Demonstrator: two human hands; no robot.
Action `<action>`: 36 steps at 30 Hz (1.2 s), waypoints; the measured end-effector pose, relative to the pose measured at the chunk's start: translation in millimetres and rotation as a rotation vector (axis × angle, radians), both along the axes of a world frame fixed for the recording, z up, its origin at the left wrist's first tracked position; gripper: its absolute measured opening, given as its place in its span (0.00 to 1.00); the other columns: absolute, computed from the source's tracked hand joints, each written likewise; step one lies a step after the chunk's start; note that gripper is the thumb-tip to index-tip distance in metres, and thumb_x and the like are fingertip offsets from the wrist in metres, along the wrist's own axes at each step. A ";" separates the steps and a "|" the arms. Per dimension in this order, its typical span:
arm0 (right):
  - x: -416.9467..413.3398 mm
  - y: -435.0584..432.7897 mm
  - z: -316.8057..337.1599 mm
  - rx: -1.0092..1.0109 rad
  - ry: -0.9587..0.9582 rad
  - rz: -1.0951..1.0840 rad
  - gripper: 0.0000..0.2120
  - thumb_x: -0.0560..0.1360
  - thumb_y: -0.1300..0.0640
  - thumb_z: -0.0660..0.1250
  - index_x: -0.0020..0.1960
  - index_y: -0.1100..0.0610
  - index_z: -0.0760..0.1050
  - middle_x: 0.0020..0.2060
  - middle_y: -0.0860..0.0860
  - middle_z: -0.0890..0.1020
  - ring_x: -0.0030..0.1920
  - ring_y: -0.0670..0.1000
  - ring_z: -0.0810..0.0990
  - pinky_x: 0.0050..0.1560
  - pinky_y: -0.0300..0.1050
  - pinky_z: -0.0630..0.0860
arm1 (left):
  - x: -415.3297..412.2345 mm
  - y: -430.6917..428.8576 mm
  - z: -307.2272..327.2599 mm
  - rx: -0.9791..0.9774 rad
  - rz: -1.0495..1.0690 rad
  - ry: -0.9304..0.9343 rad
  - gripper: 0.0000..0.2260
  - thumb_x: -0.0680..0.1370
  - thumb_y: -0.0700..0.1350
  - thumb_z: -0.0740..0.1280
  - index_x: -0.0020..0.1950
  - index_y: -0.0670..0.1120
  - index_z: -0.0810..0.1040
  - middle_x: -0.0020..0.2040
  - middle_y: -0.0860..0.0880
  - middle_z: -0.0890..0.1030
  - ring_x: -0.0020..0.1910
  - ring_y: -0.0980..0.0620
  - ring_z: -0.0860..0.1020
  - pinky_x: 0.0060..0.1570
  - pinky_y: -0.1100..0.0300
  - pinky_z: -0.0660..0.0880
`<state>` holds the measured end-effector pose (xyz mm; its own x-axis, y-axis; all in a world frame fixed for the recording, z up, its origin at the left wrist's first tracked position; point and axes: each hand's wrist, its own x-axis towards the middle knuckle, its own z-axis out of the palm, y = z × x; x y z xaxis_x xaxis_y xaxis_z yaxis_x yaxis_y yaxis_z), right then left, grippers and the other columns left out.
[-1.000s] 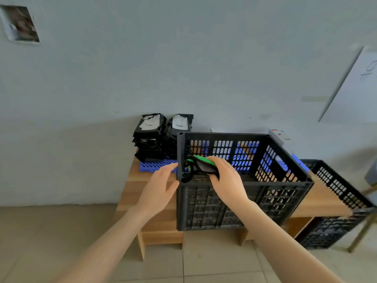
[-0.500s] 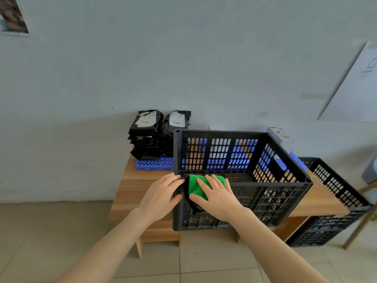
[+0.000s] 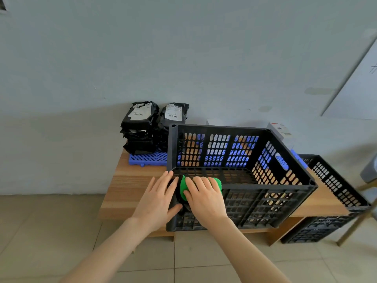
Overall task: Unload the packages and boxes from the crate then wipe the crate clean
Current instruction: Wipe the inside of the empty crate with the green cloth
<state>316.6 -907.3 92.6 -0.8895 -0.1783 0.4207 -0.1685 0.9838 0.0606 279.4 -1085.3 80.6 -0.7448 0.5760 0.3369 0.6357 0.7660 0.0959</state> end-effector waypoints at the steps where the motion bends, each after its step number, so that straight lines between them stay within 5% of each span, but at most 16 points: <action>1: -1.7 4.5 -0.1 0.009 0.005 0.018 0.16 0.80 0.47 0.54 0.63 0.53 0.71 0.52 0.49 0.78 0.52 0.53 0.76 0.60 0.51 0.73 | 3.1 3.3 -2.0 -0.024 0.030 0.004 0.35 0.75 0.60 0.67 0.76 0.43 0.65 0.76 0.42 0.65 0.75 0.44 0.63 0.71 0.45 0.64; 5: -2.0 36.0 -4.7 0.041 0.047 0.084 0.15 0.79 0.48 0.60 0.62 0.54 0.71 0.51 0.50 0.78 0.51 0.53 0.77 0.57 0.49 0.74 | 11.2 12.8 -6.5 -0.108 0.107 -0.015 0.37 0.75 0.66 0.57 0.79 0.48 0.55 0.78 0.40 0.57 0.77 0.42 0.57 0.70 0.40 0.61; 11: 12.1 123.4 -8.4 0.080 0.078 0.094 0.15 0.79 0.51 0.58 0.62 0.55 0.72 0.51 0.50 0.78 0.50 0.55 0.78 0.56 0.50 0.74 | 19.6 20.9 2.1 -0.126 0.230 -0.057 0.38 0.74 0.63 0.67 0.79 0.56 0.54 0.80 0.46 0.50 0.79 0.47 0.52 0.71 0.33 0.53; 15: 27.3 198.2 -6.5 0.121 0.074 0.075 0.16 0.78 0.53 0.62 0.64 0.56 0.72 0.52 0.51 0.78 0.52 0.55 0.78 0.58 0.51 0.73 | 20.4 21.8 5.2 -0.152 0.271 -0.108 0.39 0.75 0.62 0.66 0.80 0.59 0.47 0.80 0.50 0.43 0.79 0.49 0.48 0.75 0.38 0.53; 22: 58.2 293.7 -6.2 0.045 0.091 -0.022 0.20 0.79 0.50 0.52 0.64 0.56 0.74 0.54 0.51 0.79 0.55 0.55 0.77 0.63 0.52 0.69 | 25.9 34.0 16.0 -0.194 0.315 -0.180 0.40 0.76 0.61 0.66 0.79 0.58 0.44 0.79 0.51 0.38 0.79 0.48 0.48 0.77 0.45 0.49; 32: 26.0 159.1 -3.6 -0.164 0.138 0.123 0.12 0.77 0.53 0.63 0.58 0.54 0.78 0.49 0.48 0.82 0.50 0.53 0.80 0.56 0.51 0.74 | 23.2 29.3 19.0 -0.152 0.298 -0.184 0.41 0.78 0.55 0.66 0.80 0.51 0.39 0.79 0.53 0.39 0.79 0.54 0.46 0.77 0.49 0.44; 36: 1.6 75.6 -6.3 -0.164 0.088 0.155 0.13 0.77 0.50 0.59 0.57 0.53 0.76 0.47 0.46 0.80 0.48 0.52 0.79 0.53 0.49 0.73 | 20.1 21.4 21.6 -0.104 0.255 -0.176 0.42 0.78 0.54 0.67 0.80 0.49 0.40 0.80 0.54 0.42 0.79 0.56 0.47 0.76 0.52 0.42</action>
<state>318.2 -831.7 86.3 -0.8153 -0.2328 0.5302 -0.3198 0.9444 -0.0770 299.5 -1063.9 102.2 -0.9112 0.3877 0.1395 0.4025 0.9100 0.0999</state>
